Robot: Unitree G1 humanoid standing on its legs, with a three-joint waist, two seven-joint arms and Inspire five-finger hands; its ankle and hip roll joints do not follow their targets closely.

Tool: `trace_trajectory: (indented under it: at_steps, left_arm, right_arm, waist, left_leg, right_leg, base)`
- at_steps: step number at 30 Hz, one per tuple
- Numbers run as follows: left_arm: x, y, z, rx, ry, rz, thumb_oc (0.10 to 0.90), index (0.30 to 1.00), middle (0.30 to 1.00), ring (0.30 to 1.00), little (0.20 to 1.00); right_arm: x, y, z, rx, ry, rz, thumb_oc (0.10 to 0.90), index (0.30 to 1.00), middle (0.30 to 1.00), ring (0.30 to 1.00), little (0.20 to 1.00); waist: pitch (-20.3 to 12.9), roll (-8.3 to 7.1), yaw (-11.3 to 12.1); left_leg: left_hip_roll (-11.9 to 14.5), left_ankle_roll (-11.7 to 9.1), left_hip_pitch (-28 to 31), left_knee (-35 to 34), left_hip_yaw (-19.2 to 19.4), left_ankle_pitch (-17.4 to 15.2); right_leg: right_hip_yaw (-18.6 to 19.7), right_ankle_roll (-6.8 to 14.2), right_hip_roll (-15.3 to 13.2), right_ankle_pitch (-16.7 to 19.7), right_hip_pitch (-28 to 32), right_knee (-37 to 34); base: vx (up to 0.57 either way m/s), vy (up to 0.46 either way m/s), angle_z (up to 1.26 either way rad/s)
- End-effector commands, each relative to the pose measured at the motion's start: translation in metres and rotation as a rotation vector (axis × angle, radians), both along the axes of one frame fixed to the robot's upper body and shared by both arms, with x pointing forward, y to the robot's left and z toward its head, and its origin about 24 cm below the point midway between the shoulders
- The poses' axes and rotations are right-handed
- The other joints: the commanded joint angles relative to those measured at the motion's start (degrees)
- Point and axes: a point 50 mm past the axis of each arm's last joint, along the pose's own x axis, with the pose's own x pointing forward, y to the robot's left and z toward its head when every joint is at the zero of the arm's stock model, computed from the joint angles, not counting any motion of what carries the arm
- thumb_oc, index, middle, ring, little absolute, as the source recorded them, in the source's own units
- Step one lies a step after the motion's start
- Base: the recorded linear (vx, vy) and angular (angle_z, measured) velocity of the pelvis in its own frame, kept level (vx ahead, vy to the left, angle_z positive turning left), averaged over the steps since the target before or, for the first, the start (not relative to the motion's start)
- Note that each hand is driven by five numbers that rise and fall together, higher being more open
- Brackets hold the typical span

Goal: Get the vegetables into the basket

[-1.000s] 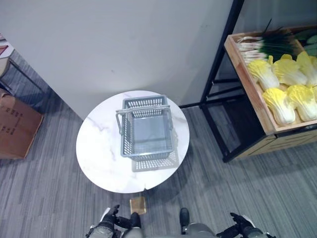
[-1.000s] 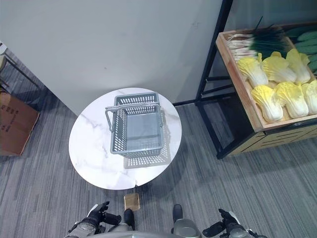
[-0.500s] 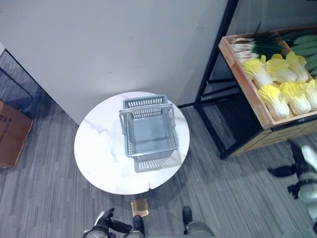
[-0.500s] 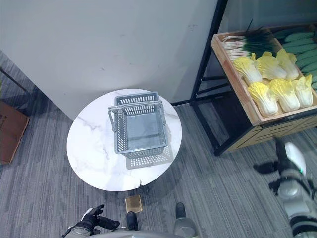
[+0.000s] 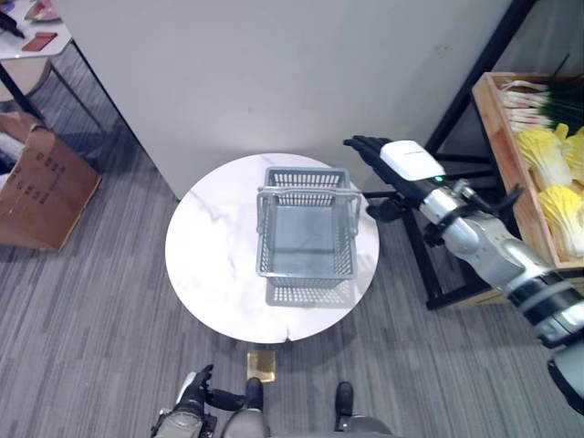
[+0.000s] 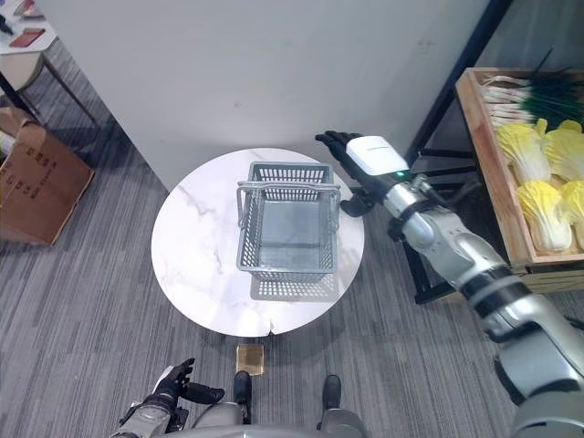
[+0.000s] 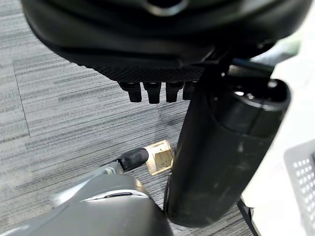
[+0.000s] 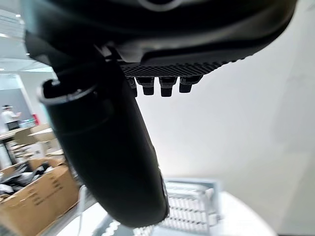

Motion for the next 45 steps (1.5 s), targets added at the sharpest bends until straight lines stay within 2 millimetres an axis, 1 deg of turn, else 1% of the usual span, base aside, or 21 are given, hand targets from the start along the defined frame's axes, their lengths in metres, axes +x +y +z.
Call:
trace_trajectory:
  at_steps: [1, 4, 5, 11, 17, 18, 22, 25, 28, 32, 33, 34, 35, 36, 37, 38, 39, 41, 42, 43, 45]
  left_arm:
    - [-0.013, 0.006, -0.004, 0.055, 0.063, -0.038, 0.9, 1.0, 1.0, 1.0, 1.0]
    - [-0.01, 0.006, -0.003, 0.063, 0.054, -0.044, 0.9, 1.0, 1.0, 1.0, 1.0]
    - [-0.005, 0.005, -0.002, 0.07, 0.04, -0.056, 0.9, 1.0, 1.0, 1.0, 1.0]
    - [0.009, 0.005, 0.003, 0.092, -0.003, -0.07, 0.9, 1.0, 1.0, 1.0, 1.0]
    - [0.018, 0.006, 0.007, 0.106, -0.035, -0.077, 0.9, 1.0, 1.0, 1.0, 1.0]
    - [0.022, 0.005, 0.009, 0.109, -0.051, -0.08, 0.9, 1.0, 1.0, 1.0, 1.0]
    - [0.029, 0.005, 0.011, 0.119, -0.074, -0.093, 0.9, 1.0, 1.0, 1.0, 1.0]
    - [0.032, 0.005, 0.013, 0.126, -0.086, -0.099, 0.9, 1.0, 1.0, 1.0, 1.0]
    - [0.037, 0.003, 0.015, 0.135, -0.102, -0.113, 0.9, 1.0, 1.0, 1.0, 1.0]
    - [0.038, 0.004, 0.016, 0.147, -0.102, -0.135, 0.9, 1.0, 1.0, 1.0, 1.0]
    - [0.039, 0.004, 0.016, 0.152, -0.104, -0.139, 0.9, 1.0, 1.0, 1.0, 1.0]
    - [0.04, 0.004, 0.016, 0.155, -0.105, -0.142, 0.9, 1.0, 1.0, 1.0, 1.0]
    - [0.042, 0.004, 0.017, 0.156, -0.109, -0.146, 0.9, 1.0, 1.0, 1.0, 1.0]
    - [0.042, 0.004, 0.017, 0.156, -0.109, -0.146, 0.9, 1.0, 1.0, 1.0, 1.0]
    - [0.043, 0.002, 0.017, 0.159, -0.112, -0.161, 0.9, 1.0, 1.0, 1.0, 1.0]
    - [0.043, 0.001, 0.017, 0.159, -0.114, -0.165, 0.9, 1.0, 1.0, 1.0, 1.0]
    - [0.043, 0.001, 0.017, 0.159, -0.114, -0.165, 0.9, 1.0, 1.0, 1.0, 1.0]
    - [0.045, -0.001, 0.017, 0.16, -0.116, -0.177, 0.9, 1.0, 1.0, 1.0, 1.0]
    - [0.045, -0.001, 0.017, 0.16, -0.116, -0.177, 0.9, 1.0, 1.0, 1.0, 1.0]
    - [0.045, -0.003, 0.017, 0.155, -0.116, -0.188, 0.9, 1.0, 1.0, 1.0, 1.0]
    - [0.044, -0.005, 0.016, 0.152, -0.112, -0.191, 0.9, 1.0, 1.0, 1.0, 1.0]
  right_arm:
    - [0.018, 0.008, 0.056, 0.07, -0.141, -0.008, 0.9, 1.0, 1.0, 1.0, 1.0]
    - [0.025, 0.015, 0.061, 0.049, -0.148, -0.007, 0.9, 1.0, 1.0, 1.0, 1.0]
    - [0.031, 0.021, 0.065, 0.05, -0.154, -0.017, 0.9, 1.0, 1.0, 1.0, 1.0]
    - [0.046, 0.028, 0.074, 0.067, -0.168, -0.075, 0.9, 1.0, 1.0, 1.0, 1.0]
    - [0.053, 0.036, 0.079, 0.12, -0.179, -0.1, 0.9, 1.0, 1.0, 1.0, 1.0]
    - [0.054, 0.041, 0.082, 0.144, -0.186, -0.093, 0.9, 1.0, 1.0, 1.0, 1.0]
    - [0.057, 0.048, 0.086, 0.154, -0.184, -0.092, 0.9, 1.0, 1.0, 1.0, 1.0]
    - [0.059, 0.047, 0.087, 0.174, -0.181, -0.113, 0.9, 1.0, 1.0, 1.0, 1.0]
    - [0.062, 0.045, 0.083, 0.191, -0.165, -0.144, 0.9, 1.0, 1.0, 1.0, 1.0]
    - [0.065, 0.041, 0.083, 0.171, -0.159, -0.177, 0.9, 1.0, 1.0, 1.0, 1.0]
    - [0.068, 0.031, 0.081, 0.163, -0.152, -0.229, 0.775, 0.824, 0.824, 0.824, 0.824]
    - [0.068, 0.026, 0.08, 0.16, -0.15, -0.251, 0.563, 0.528, 0.528, 0.528, 0.528]
    - [0.069, 0.022, 0.078, 0.158, -0.145, -0.272, 0.4, 0.3, 0.3, 0.3, 0.3]
    - [0.069, 0.022, 0.078, 0.158, -0.145, -0.272, 0.4, 0.3, 0.3, 0.3, 0.3]
    - [0.07, 0.01, 0.073, 0.153, -0.133, -0.329, 0.4, 0.3, 0.3, 0.3, 0.3]
    - [0.07, 0.004, 0.073, 0.145, -0.131, -0.351, 0.4, 0.3, 0.3, 0.3, 0.3]
    - [0.07, 0.004, 0.073, 0.145, -0.131, -0.351, 0.4, 0.3, 0.3, 0.3, 0.3]
    - [0.069, -0.009, 0.07, 0.137, -0.118, -0.396, 0.4, 0.3, 0.3, 0.3, 0.3]
    - [0.069, -0.009, 0.07, 0.137, -0.118, -0.396, 0.4, 0.3, 0.3, 0.3, 0.3]
    - [0.069, -0.017, 0.068, 0.127, -0.11, -0.423, 0.4, 0.3, 0.3, 0.3, 0.3]
    - [0.068, -0.019, 0.067, 0.132, -0.106, -0.429, 0.4, 0.3, 0.3, 0.3, 0.3]
  waist:
    - [0.1, -2.88, 0.3]
    - [0.6, -2.9, 0.7]
    - [1.2, -3.02, 1.1]
    - [2.4, -3.38, 2.2]
    - [3.2, -3.64, 3.1]
    - [3.5, -3.74, 3.3]
    - [4.0, -3.95, 3.9]
    - [4.5, -4.04, 4.2]
    - [5.1, -3.98, 4.5]
    - [5.3, -4.07, 5.0]
    - [5.6, -4.05, 5.3]
    - [5.7, -3.99, 5.4]
    - [5.8, -3.88, 5.5]
    - [5.8, -3.88, 5.5]
    - [5.9, -3.68, 5.9]
    - [5.9, -3.59, 6.0]
    - [5.9, -3.59, 6.0]
    - [6.1, -3.3, 6.3]
    - [6.1, -3.3, 6.3]
    - [6.2, -3.14, 6.3]
    - [6.1, -3.06, 6.3]
  left_leg:
    - [1.3, -3.1, 1.9, 0.0, -1.5, -0.2]
    - [1.4, -3.1, 1.3, 0.0, -1.8, 0.1]
    - [1.3, -3.2, 0.4, 0.0, -2.3, 0.4]
    - [1.3, -3.1, -1.7, 0.0, -3.3, 1.1]
    - [1.2, -3.0, -3.0, 0.0, -4.0, 1.5]
    - [1.1, -3.0, -3.5, 0.0, -4.2, 1.6]
    - [0.8, -3.0, -4.5, 0.0, -4.8, 1.8]
    - [0.5, -2.9, -5.2, 0.0, -5.2, 2.0]
    - [0.3, -2.8, -5.9, 0.0, -5.6, 2.1]
    - [0.1, -2.8, -6.3, 0.0, -5.8, 2.2]
    - [0.0, -2.7, -6.6, 0.0, -6.1, 2.3]
    - [0.0, -2.7, -6.8, 0.0, -6.2, 2.3]
    - [-0.1, -2.7, -6.9, 0.0, -6.3, 2.4]
    - [-0.1, -2.7, -6.9, 0.0, -6.3, 2.4]
    - [-0.2, -2.6, -7.3, 0.0, -6.5, 2.4]
    - [-0.3, -2.6, -7.3, 0.0, -6.6, 2.5]
    - [-0.3, -2.6, -7.3, 0.0, -6.7, 2.5]
    - [-0.6, -2.5, -7.6, 0.0, -6.8, 2.5]
    - [-0.6, -2.5, -7.6, 0.0, -6.8, 2.5]
    - [-0.7, -2.4, -7.7, 0.0, -6.9, 2.5]
    - [-0.8, -2.3, -7.6, 0.0, -6.9, 2.4]
  right_leg:
    - [2.6, 3.1, -2.7, 3.5, -1.3, 0.9]
    - [2.4, 3.1, -2.7, 3.6, -1.9, 1.1]
    - [2.2, 3.0, -2.6, 3.6, -2.7, 1.3]
    - [1.8, 2.9, -2.4, 3.8, -4.1, 1.5]
    - [1.6, 2.9, -2.5, 4.2, -4.9, 1.3]
    - [1.4, 3.0, -2.5, 4.3, -5.3, 1.3]
    - [1.0, 3.1, -2.6, 4.4, -5.8, 1.2]
    - [0.7, 3.1, -2.9, 4.6, -6.2, 1.1]
    - [0.5, 3.2, -3.0, 4.7, -6.5, 1.0]
    - [0.4, 3.2, -3.1, 4.8, -6.8, 1.0]
    - [0.3, 3.3, -3.2, 4.9, -7.0, 0.9]
    - [0.2, 3.3, -3.3, 4.9, -7.1, 0.9]
    - [0.2, 3.3, -3.3, 4.9, -7.2, 0.9]
    - [0.2, 3.3, -3.3, 4.9, -7.2, 0.9]
    - [0.1, 3.4, -3.4, 5.0, -7.3, 0.8]
    - [0.1, 3.4, -3.4, 5.0, -7.3, 0.8]
    - [0.1, 3.4, -3.4, 5.0, -7.4, 0.8]
    - [0.3, 3.4, -3.5, 5.1, -7.5, 0.7]
    - [0.3, 3.4, -3.5, 5.1, -7.5, 0.7]
    - [0.3, 3.5, -3.6, 5.1, -7.6, 0.6]
    - [0.4, 3.5, -3.6, 5.1, -7.6, 0.6]
  base:
    - [-0.02, -0.01, 0.07]
    - [-0.03, -0.011, 0.04]
    - [-0.02, -0.009, 0.03]
    - [-0.01, -0.001, 0.01]
    - [-0.01, 0.003, 0.02]
    - [0.0, 0.0, 0.0]
    - [-0.01, 0.017, 0.06]
    - [-0.01, 0.02, 0.15]
    - [-0.02, 0.024, 0.08]
    - [0.0, 0.018, 0.04]
    - [0.0, 0.02, 0.04]
    - [-0.01, 0.027, 0.03]
    - [0.0, 0.0, 0.0]
    - [-0.01, 0.014, 0.04]
    - [-0.01, 0.013, 0.04]
    - [-0.01, 0.013, 0.06]
    - [0.0, 0.013, 0.04]
    - [0.01, 0.015, 0.04]
    - [0.0, 0.0, 0.0]
    - [0.0, 0.0, 0.0]
    - [0.0, 0.0, 0.0]
